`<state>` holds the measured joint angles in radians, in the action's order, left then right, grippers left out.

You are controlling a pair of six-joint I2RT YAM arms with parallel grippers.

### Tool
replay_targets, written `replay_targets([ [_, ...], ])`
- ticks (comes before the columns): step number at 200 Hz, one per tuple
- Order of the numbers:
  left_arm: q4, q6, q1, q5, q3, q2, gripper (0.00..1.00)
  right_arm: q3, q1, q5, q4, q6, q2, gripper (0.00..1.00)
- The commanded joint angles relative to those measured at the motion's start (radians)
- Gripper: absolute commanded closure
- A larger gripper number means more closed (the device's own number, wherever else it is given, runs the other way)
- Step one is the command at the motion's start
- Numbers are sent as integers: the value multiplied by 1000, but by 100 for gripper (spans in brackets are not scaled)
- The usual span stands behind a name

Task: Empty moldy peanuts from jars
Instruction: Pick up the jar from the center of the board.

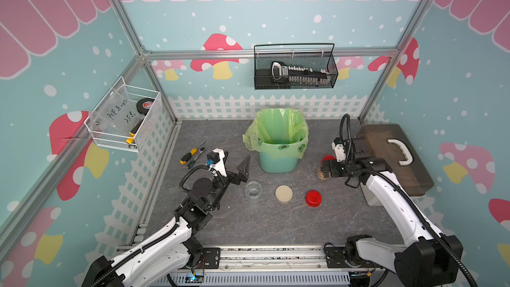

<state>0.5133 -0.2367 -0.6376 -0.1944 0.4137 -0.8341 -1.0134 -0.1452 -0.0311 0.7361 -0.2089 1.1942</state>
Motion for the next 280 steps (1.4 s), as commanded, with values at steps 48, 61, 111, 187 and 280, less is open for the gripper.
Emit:
replay_targets([
  [48, 35, -15, 5, 59, -6, -4, 1, 12, -2, 64, -203, -29, 94, 7],
  [61, 37, -16, 5, 64, -5, -10, 1, 10, -2, 72, -215, -26, 113, 12],
  [111, 40, -18, 5, 77, -2, -16, 1, 7, 5, 99, -255, -16, 183, 13],
  [187, 40, -19, 5, 78, 0, -18, 1, 25, 16, 75, -308, -7, 222, 33],
  [280, 35, -23, 5, 84, 4, -28, 1, 54, 16, 67, -286, 2, 209, 30],
])
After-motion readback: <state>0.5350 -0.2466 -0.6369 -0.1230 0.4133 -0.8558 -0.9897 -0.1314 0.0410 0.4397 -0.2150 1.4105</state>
